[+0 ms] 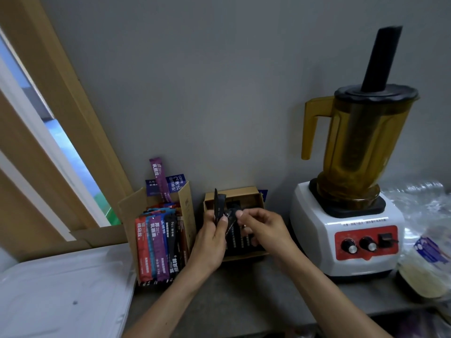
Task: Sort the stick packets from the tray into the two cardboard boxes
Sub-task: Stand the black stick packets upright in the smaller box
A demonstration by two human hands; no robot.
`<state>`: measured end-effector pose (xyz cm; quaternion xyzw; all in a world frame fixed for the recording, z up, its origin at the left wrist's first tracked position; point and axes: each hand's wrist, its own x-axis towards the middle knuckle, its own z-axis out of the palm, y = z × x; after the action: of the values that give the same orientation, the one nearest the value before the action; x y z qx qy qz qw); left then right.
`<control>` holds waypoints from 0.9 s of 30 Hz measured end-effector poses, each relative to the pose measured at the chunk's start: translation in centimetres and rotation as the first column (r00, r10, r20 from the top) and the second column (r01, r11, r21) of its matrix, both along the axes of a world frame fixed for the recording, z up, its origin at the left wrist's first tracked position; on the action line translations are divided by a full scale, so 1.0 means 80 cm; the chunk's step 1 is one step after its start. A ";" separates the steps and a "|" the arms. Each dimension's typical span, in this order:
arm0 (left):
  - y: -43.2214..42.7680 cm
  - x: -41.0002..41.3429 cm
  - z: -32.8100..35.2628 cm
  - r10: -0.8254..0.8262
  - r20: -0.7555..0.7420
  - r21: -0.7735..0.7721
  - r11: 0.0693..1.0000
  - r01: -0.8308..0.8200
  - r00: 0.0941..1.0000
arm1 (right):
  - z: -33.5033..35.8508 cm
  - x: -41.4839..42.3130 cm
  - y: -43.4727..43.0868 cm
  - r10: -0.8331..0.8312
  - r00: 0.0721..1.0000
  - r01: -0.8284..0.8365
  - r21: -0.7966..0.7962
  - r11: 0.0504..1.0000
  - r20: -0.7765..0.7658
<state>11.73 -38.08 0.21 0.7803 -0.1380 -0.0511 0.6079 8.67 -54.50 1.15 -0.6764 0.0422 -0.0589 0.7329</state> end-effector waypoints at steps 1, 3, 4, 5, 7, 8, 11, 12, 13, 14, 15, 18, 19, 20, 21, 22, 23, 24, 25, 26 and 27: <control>0.000 -0.002 0.001 -0.015 0.004 0.015 1.000 0.015 1.000 | 0.001 0.000 0.002 0.011 1.000 -0.011 0.007 1.000 -0.004; 0.001 -0.005 0.002 -0.016 -0.006 0.035 0.999 0.016 1.000 | -0.003 0.001 0.004 -0.005 1.000 0.005 0.022 1.000 0.004; 0.002 -0.005 0.003 0.004 -0.022 0.038 0.999 -0.003 1.000 | -0.005 0.001 0.004 -0.037 0.999 0.037 0.063 0.997 0.004; 0.003 -0.004 0.002 0.027 -0.044 0.034 0.999 -0.026 0.999 | -0.005 0.000 0.002 -0.070 0.998 0.070 0.116 0.991 0.003; 0.007 -0.002 0.002 0.071 -0.140 -0.016 0.997 -0.074 0.988 | -0.005 -0.001 -0.002 -0.117 0.993 0.113 0.228 0.967 0.004; 0.008 -0.002 0.004 0.083 -0.202 -0.062 0.993 -0.098 0.976 | -0.004 -0.002 -0.004 -0.133 0.991 0.123 0.284 0.951 0.017; 0.011 -0.005 0.009 0.044 -0.338 -0.197 0.974 -0.116 0.940 | -0.004 -0.007 -0.007 -0.183 0.977 0.129 0.376 0.918 0.111; 0.012 -0.006 0.013 0.009 -0.365 -0.236 0.966 -0.102 0.931 | -0.005 -0.009 -0.008 -0.194 0.970 0.127 0.373 0.919 0.148; 0.012 -0.006 0.017 -0.027 -0.388 -0.272 0.959 -0.086 0.921 | -0.006 -0.011 -0.008 -0.198 0.963 0.121 0.363 0.924 0.183; 0.011 -0.006 0.022 -0.059 -0.410 -0.298 0.952 -0.072 0.910 | -0.009 -0.013 -0.009 -0.197 0.958 0.116 0.345 0.931 0.208; 0.011 -0.004 0.025 -0.082 -0.434 -0.317 0.946 -0.067 0.897 | -0.013 -0.014 -0.011 -0.193 0.954 0.110 0.328 0.938 0.230; 0.008 0.002 0.032 -0.093 -0.459 -0.343 0.936 -0.080 0.883 | -0.019 -0.018 -0.015 -0.150 0.952 0.072 0.285 0.956 0.265; 0.007 0.005 0.033 -0.085 -0.447 -0.341 0.937 -0.081 0.890 | -0.022 -0.018 -0.015 -0.129 0.953 0.046 0.289 0.956 0.274; 0.006 0.007 0.034 -0.076 -0.431 -0.332 0.940 -0.080 0.899 | -0.021 -0.020 -0.015 -0.107 0.956 0.019 0.306 0.952 0.274; 0.006 0.010 0.035 -0.066 -0.413 -0.319 0.945 -0.077 0.908 | -0.021 -0.022 -0.015 -0.083 0.960 -0.014 0.340 0.940 0.268; 0.005 0.012 0.037 -0.055 -0.393 -0.301 0.951 -0.072 0.918 | -0.021 -0.024 -0.014 -0.057 0.966 -0.048 0.388 0.920 0.253; 0.004 0.015 0.038 -0.044 -0.366 -0.278 0.958 -0.064 0.930 | -0.023 -0.024 -0.014 -0.040 0.971 -0.067 0.429 0.901 0.236; 0.003 0.016 0.039 -0.033 -0.331 -0.252 0.966 -0.055 0.943 | -0.023 -0.025 -0.013 -0.029 0.977 -0.072 0.451 0.889 0.213; 0.003 0.018 0.040 -0.024 -0.290 -0.227 0.973 -0.044 0.957 | -0.025 -0.026 -0.012 -0.030 0.982 -0.059 0.449 0.891 0.188; 0.003 0.018 0.041 -0.020 -0.250 -0.205 0.978 -0.033 0.968 | -0.025 -0.027 -0.011 -0.041 0.986 -0.032 0.420 0.907 0.163; 0.003 0.018 0.041 -0.011 -0.215 -0.187 0.982 -0.030 0.976 | -0.029 -0.026 -0.010 -0.065 0.987 0.009 0.358 0.934 0.144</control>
<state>13.14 -37.83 3.48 0.7096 -0.0717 -0.1190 0.6908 6.55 -55.29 -1.16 -0.5252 0.0086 -0.1160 0.8430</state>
